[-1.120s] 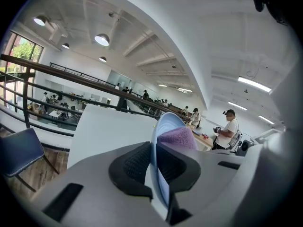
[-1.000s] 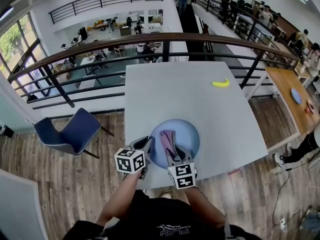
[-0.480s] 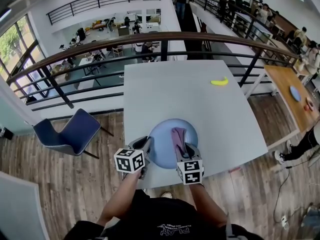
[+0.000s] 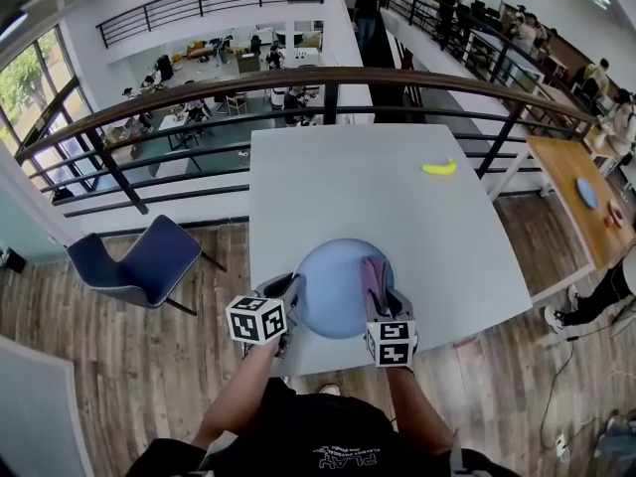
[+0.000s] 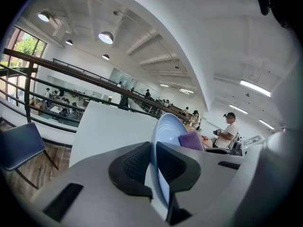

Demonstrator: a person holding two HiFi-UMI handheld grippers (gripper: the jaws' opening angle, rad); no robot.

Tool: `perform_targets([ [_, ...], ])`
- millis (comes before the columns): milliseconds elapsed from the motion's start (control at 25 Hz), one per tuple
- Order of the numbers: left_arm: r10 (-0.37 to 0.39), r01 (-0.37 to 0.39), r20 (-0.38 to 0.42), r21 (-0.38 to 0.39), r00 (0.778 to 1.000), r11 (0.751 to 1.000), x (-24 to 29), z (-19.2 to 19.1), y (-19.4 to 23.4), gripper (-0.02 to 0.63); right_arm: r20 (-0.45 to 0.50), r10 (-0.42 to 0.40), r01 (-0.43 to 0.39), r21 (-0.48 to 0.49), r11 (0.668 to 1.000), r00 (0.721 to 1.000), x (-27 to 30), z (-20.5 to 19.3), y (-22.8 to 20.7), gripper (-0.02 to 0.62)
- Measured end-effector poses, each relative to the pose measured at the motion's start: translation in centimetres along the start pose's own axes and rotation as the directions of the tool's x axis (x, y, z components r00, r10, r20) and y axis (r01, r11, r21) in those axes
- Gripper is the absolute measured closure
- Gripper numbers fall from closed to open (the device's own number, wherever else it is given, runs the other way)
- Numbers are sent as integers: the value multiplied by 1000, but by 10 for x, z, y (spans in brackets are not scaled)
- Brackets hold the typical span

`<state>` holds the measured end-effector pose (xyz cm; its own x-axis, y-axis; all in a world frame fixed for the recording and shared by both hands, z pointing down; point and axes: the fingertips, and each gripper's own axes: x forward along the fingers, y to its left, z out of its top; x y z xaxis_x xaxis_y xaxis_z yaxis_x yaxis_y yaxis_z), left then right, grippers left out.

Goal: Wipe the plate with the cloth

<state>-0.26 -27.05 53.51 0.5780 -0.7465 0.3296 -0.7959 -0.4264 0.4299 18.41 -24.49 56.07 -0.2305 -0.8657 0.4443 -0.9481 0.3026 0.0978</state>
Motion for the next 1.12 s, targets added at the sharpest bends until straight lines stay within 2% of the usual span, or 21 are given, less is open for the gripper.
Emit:
perform_targets([
  [320, 5, -5, 5, -38, 1000, 999, -8, 1, 9, 561, -9, -23, 23, -7, 1000, 1000, 0, 2, -4, 489],
  [520, 9, -9, 7, -37, 1000, 999, -3, 1, 11, 561, 15, -22, 23, -59, 998, 1000, -2, 14, 4, 489],
  [800, -3, 3, -5, -35, 1000, 999, 2, -3, 7, 563, 37, 110, -107, -69, 992, 993, -8, 22, 57, 489],
  [1120, 13, -13, 1, -44, 1000, 999, 5, -2, 9, 561, 27, 299, -297, -60, 953, 954, -17, 15, 134, 489],
])
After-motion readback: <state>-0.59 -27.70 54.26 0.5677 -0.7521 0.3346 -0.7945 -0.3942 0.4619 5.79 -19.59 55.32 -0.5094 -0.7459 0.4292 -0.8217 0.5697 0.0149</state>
